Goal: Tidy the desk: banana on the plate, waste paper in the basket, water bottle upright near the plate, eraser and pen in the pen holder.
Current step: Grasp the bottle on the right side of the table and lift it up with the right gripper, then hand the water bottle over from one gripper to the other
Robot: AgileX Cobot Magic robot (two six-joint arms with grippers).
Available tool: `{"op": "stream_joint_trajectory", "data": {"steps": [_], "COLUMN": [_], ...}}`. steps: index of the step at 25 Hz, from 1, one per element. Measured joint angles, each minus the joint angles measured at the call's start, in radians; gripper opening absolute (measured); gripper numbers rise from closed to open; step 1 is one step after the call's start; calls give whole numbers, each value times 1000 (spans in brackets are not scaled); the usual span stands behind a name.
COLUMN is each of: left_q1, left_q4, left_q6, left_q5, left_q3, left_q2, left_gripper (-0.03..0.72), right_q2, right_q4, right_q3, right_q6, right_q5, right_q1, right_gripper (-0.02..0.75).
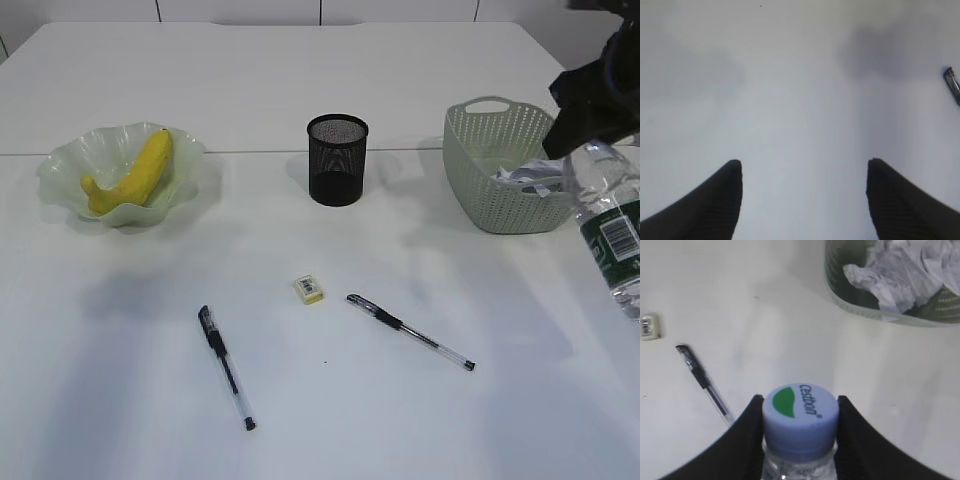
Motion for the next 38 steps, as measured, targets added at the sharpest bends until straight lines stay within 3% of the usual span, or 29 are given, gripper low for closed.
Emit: {"op": "stream_joint_trajectory", "data": {"steps": [21,38], "left_q1": [0,0], "left_q4": [-37,-174], "left_q6": [31,165], "left_q5": [-21,-54], "left_q3": [0,0], "left_q2": [0,0], "left_gripper": [558,558], "right_q2": [-52,-52], "right_q4": [456,854], "right_q3": [0,4], "right_q6": [-514,-898], "right_q5": [0,-5], "right_q1": [1,1], "right_gripper": [251,251]}}
